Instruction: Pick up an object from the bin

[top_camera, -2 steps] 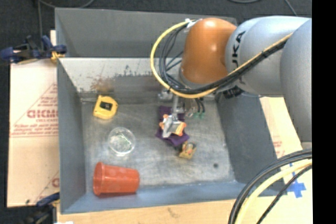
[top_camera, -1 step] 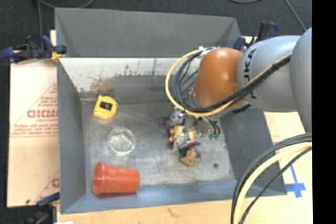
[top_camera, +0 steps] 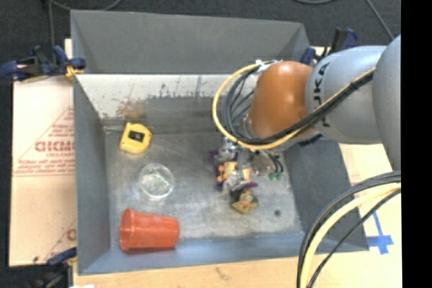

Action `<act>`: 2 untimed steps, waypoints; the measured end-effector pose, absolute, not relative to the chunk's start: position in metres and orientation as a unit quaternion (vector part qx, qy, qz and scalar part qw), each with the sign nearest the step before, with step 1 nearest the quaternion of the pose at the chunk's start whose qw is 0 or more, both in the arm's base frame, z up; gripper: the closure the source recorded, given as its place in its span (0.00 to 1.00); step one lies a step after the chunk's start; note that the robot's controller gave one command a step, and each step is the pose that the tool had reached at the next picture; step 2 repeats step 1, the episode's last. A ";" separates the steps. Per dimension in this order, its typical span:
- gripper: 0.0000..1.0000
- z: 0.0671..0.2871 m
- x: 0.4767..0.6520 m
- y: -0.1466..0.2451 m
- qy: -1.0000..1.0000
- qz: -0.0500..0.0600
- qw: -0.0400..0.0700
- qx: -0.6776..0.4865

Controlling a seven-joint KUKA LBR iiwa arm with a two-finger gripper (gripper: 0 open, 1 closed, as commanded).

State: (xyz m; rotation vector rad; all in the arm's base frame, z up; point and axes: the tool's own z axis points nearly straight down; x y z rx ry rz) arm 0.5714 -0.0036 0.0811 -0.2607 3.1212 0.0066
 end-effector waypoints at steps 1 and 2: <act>1.00 0.226 0.616 -0.049 0.978 -0.002 0.006 -0.209; 1.00 0.226 0.616 -0.049 0.978 -0.002 0.006 -0.209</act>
Offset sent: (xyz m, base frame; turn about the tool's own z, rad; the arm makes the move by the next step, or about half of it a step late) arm 0.0000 0.0000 0.0000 0.0000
